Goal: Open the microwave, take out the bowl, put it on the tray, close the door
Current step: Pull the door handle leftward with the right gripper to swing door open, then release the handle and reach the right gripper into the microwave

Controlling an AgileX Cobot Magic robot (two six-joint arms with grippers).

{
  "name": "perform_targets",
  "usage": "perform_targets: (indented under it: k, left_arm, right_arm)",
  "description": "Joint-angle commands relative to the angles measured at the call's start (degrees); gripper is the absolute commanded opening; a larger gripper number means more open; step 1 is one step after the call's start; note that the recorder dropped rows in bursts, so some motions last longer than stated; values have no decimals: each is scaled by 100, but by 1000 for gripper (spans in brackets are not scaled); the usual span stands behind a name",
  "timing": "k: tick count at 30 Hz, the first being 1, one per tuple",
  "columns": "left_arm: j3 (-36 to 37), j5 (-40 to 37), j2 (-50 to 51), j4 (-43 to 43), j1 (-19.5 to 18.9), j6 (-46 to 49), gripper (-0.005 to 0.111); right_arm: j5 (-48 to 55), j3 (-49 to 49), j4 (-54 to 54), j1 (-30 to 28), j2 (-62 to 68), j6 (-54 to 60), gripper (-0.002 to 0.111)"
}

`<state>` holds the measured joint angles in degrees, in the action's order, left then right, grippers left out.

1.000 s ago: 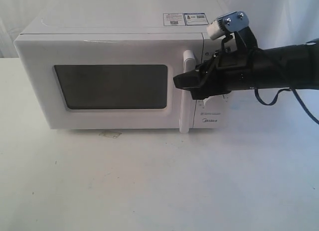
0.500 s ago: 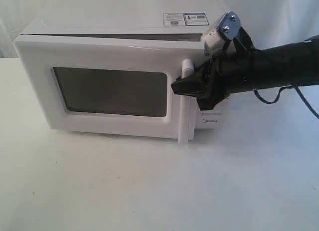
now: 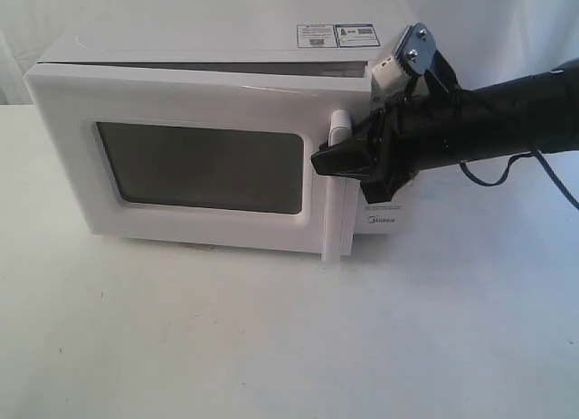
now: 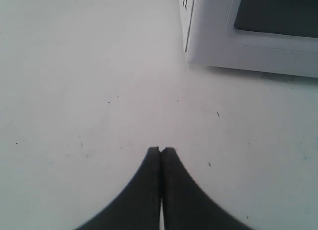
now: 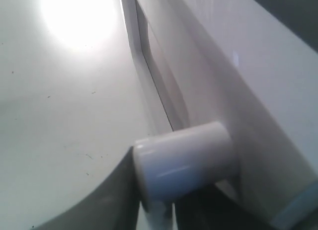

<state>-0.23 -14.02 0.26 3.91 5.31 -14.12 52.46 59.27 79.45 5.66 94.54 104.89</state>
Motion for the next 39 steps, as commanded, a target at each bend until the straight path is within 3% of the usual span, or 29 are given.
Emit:
perform_targets:
  k: [1,6,8,14,20,39]
  left_arm:
    - [23,-16,-26,-22,-13,26,0]
    - [23,-16,-26,-22,-13,26,0]
    - [23,-16,-26,-22,-13,26,0]
    - [23,-16,-26,-22,-13,26,0]
    - [23,-16,-26,-22,-13,26,0]
    - [23,-16,-26,-22,-13,44,0]
  right_arm:
    - [596,135,327,122,-307,-301,16]
    - [633,135,-115,122,-616,-985,51]
    - [822,135,-179,122,-704,-1320,54]
    - [1751,135,-492,122,-854,-1878,50]
    - [1751,125,-591,161,-973,-2291,39]
    - [1749,8,-900,227,-2338,-2855,19]
